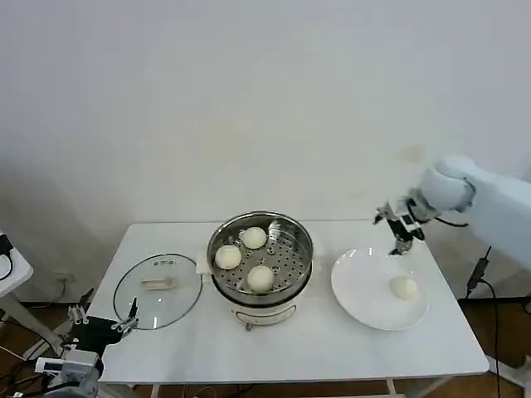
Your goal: Take steamed baozi put them in steamer then cover it.
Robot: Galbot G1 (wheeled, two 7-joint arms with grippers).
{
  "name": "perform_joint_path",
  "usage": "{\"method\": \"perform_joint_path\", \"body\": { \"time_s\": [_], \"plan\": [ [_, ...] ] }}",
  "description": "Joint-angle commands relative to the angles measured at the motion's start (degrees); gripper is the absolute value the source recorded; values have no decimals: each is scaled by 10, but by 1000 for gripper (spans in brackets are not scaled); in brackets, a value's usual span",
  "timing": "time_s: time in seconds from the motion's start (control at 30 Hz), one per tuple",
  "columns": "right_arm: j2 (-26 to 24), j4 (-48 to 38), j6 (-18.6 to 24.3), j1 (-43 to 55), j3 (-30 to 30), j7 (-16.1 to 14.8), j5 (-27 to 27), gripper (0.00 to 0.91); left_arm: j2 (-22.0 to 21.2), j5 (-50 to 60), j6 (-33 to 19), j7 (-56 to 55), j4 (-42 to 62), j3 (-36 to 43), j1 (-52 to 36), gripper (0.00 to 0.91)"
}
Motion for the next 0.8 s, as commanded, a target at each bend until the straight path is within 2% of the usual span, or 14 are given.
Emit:
{"method": "perform_joint_path", "body": {
  "time_s": [0.03, 0.2, 0.53, 0.8],
  "plan": [
    [-47, -43, 4, -164, 99, 2, -52, 907, 1, 2, 0, -1, 1, 0, 2, 907],
    [-23, -96, 10, -215, 138, 5, -63, 907, 2, 3, 0, -1, -2, -4, 9, 907],
    [41, -178, 18, -249, 189, 4, -69, 907, -1, 8, -1, -1, 4, -4, 11, 907],
    [65, -199, 14, -257, 196, 8, -78, 907, 0, 8, 0, -1, 6, -5, 11, 907]
  ]
}}
